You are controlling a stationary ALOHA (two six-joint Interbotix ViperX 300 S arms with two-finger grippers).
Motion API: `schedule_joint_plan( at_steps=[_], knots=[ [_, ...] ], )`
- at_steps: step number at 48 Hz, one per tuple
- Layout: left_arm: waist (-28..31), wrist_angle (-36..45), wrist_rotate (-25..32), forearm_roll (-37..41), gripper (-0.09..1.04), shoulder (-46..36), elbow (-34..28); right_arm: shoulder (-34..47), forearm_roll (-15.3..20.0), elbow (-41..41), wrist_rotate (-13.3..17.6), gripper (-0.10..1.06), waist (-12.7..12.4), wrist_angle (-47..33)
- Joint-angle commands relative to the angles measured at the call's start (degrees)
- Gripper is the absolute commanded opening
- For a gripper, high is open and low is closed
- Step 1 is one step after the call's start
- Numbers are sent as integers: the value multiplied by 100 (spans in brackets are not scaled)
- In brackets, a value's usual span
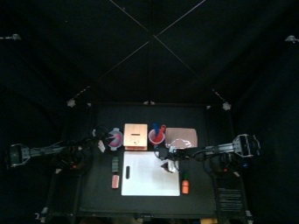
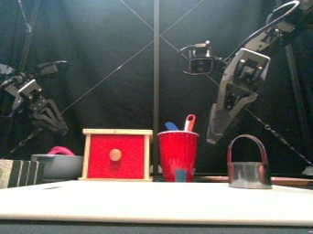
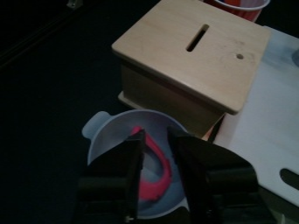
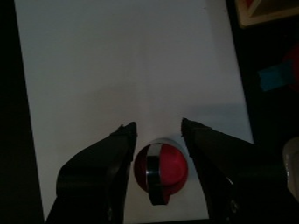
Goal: Get the cutter from the drawer then cut the dough then place the extra dough in the bowl
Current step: Place the extra dough in the bowl
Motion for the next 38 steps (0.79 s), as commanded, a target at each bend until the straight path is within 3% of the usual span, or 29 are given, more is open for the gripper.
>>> schedule_joint_plan(
  at_steps=[1, 11, 17, 31, 38],
  knots=[
    [-18, -158, -9, -167, 87, -26, -229, -167, 26, -97, 0, 82, 9, -35],
    [-325, -483, -9, -325, 87, -26, -492, -176, 0, -176, -9, 82, 9, -35],
    [-826, -729, 0, -325, 87, -35, -817, -246, 9, -299, -9, 82, 0, -281],
    [-2698, -1143, 26, 308, 87, 299, -1081, -466, -70, 79, -26, 82, -18, -2795],
    [-3015, -1512, 44, 1046, 87, 466, -1011, -483, -97, 448, -18, 82, 9, -3990]
  ],
)
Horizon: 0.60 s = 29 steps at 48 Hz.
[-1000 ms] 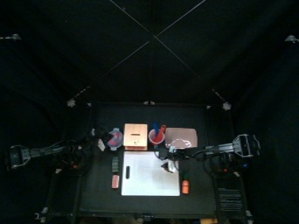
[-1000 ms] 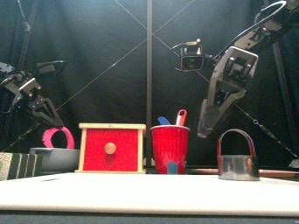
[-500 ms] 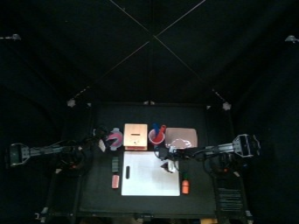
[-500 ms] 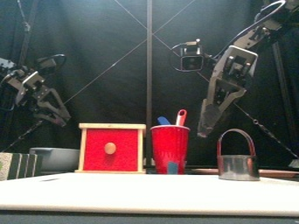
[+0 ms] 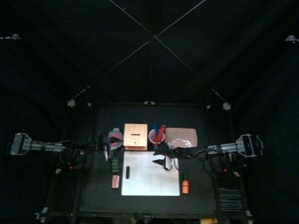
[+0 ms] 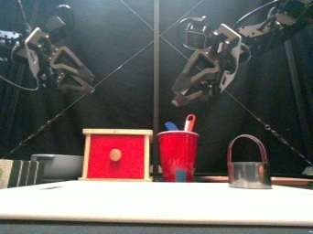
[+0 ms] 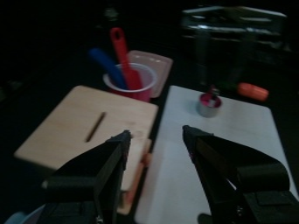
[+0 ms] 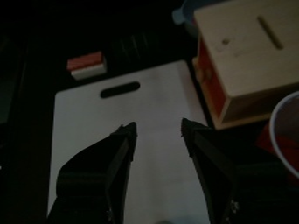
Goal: Get the cutter from the drawer then cut the dough then place the extra dough in the bowl
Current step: Place the extra dough in the bowl
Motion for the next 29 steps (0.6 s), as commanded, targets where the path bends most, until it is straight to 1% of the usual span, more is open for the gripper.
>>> schedule_joint_plan(
  at_steps=[1, 4, 6, 9, 16, 24, 29],
  knots=[
    [-123, -255, -35, 580, 87, 114, -114, -167, 0, 185, 0, 82, 18, -967],
    [-158, -352, -70, 914, 87, 158, -70, -158, 9, 290, 0, 82, 26, -1389],
    [-167, -413, -79, 1002, 87, 158, -53, -158, 9, 352, 0, 82, 35, -1644],
    [-211, -580, -132, 1028, 87, 158, -26, -158, -9, 396, 0, 82, 35, -1811],
    [-237, -993, -229, 1028, 87, 158, 176, -62, -9, 396, 0, 82, -9, -1819],
    [-237, -1195, -246, 1028, 87, 158, 510, 202, 18, 404, 0, 82, -88, -1819],
    [-237, -1310, -246, 1020, 87, 158, 615, 396, 44, 387, 0, 82, -114, -1819]
  ],
)
